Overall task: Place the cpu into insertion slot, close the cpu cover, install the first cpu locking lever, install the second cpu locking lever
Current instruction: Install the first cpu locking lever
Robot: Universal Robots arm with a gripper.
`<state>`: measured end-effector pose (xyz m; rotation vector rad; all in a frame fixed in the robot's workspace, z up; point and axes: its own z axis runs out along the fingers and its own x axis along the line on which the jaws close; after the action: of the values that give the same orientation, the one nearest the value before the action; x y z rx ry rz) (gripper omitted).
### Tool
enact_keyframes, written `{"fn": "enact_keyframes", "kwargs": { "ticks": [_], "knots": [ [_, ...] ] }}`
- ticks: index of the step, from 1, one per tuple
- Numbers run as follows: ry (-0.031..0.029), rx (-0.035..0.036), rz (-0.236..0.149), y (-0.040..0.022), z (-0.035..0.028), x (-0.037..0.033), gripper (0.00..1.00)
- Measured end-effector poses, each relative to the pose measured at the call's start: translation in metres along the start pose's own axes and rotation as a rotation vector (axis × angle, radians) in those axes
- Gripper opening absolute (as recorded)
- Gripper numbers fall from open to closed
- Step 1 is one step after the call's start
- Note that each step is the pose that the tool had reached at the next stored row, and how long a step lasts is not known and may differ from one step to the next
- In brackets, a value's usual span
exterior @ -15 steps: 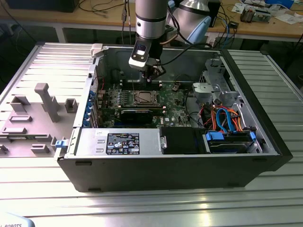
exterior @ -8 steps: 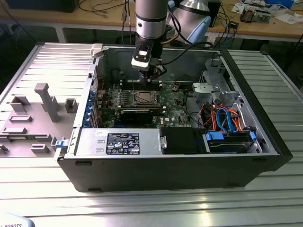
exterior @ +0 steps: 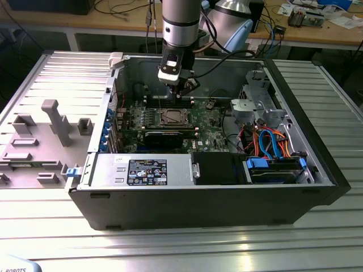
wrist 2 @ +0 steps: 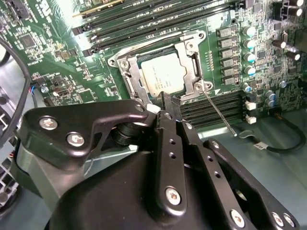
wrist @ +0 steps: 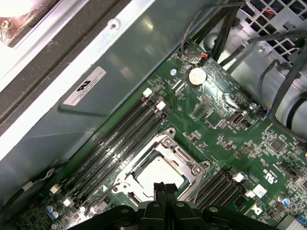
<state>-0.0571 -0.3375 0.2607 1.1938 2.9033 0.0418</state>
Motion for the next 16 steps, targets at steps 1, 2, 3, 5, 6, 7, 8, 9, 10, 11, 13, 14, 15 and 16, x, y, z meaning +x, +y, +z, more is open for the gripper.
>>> {"fn": "enact_keyframes", "kwargs": {
  "ticks": [1,2,3,5,6,7,8,9,10,11,13,14,15,16],
  "knots": [
    [0.0005,0.0002,-0.019,0.0000,0.0000,0.0000,0.11],
    [0.0013,0.0004,-0.051,0.0000,0.0000,0.0000,0.11],
    [0.0022,0.0008,-0.088,0.0000,0.0000,0.0000,0.11],
    [0.0026,0.0009,-0.104,0.0000,0.0000,0.0000,0.11],
    [0.0026,0.0009,-0.105,0.0000,0.0000,0.0000,0.11],
    [0.0027,0.0009,-0.105,0.0000,0.0000,0.0000,0.11],
    [0.0027,0.0009,-0.105,0.0000,0.0000,0.0000,0.11],
    [0.0027,0.0009,-0.105,0.0000,0.0000,0.0000,0.11],
    [0.0027,0.0009,-0.105,0.0000,0.0000,0.0000,0.11],
    [0.0026,0.0009,-0.105,0.0000,0.0000,0.0000,0.11],
    [0.0026,0.0009,-0.105,0.0000,0.0000,0.0000,0.11],
    [0.0027,0.0009,-0.105,0.0000,0.0000,0.0000,0.11],
    [0.0027,0.0009,-0.105,0.0000,0.0000,0.0000,0.11],
    [0.0026,0.0009,-0.106,0.0000,0.0000,0.0000,0.11]
  ]
}}
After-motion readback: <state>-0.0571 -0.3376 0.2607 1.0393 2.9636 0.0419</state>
